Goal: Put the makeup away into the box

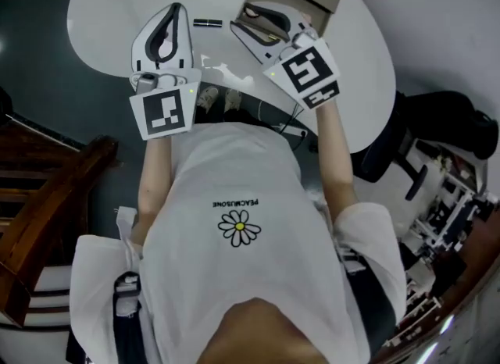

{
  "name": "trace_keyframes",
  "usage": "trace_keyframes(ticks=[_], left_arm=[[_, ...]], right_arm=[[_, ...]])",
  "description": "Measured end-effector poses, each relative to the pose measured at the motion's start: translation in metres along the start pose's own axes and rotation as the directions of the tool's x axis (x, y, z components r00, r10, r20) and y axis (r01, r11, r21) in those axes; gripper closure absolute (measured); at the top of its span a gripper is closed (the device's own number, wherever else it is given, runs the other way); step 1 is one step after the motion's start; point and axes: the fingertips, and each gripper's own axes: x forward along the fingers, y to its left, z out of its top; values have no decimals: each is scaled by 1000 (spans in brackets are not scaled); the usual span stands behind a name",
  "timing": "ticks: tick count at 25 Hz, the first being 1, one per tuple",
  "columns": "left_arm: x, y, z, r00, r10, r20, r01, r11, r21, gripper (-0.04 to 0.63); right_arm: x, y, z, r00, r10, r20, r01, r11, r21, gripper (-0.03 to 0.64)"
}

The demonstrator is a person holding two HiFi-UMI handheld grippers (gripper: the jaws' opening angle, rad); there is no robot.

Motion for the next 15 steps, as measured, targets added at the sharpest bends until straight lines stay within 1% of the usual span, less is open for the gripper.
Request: trace_keyframes(ticks=[1,2,3,4,5,6,9,10,11,13,15], left_arm=[[-5,12,-4,1000,23,-5,-23,1000,-5,577],[-9,22,-9,999,42,-12,-42,999,-6,577],[-13,30,-15,998,62,-23,-62,998,-5,577],[-17,38,-22,996,83,-36,-83,997,-3,577],[-21,45,-29,993,104,-51,-105,995,-1,577],[-24,50,-34,990,125,-64,-125,992,-1,577],[-35,62,-48,978,182,-102,-184,983,-12,577],[-39,66,-53,973,202,-112,-205,978,-21,577],[-43,71,-58,968,221,-122,-227,973,-33,577],[-50,80,-67,956,259,-140,-268,962,-53,577],[-54,85,-76,945,288,-156,-301,952,-63,577]], right_arm=[[17,4,-6,997,56,-53,-58,998,-37,462],[34,8,-14,988,105,-112,-113,991,-72,462],[51,12,-25,973,148,-176,-168,980,-106,462],[66,16,-37,951,186,-246,-224,965,-137,462],[81,19,-51,922,220,-317,-281,946,-159,462],[92,23,-66,887,251,-388,-337,926,-171,462],[113,31,-108,759,311,-572,-483,858,-174,462],[118,32,-119,725,315,-613,-514,840,-176,462],[123,33,-127,701,312,-642,-534,826,-181,462],[131,31,-140,671,302,-677,-549,817,-179,462],[133,23,-156,642,289,-710,-546,823,-158,462]])
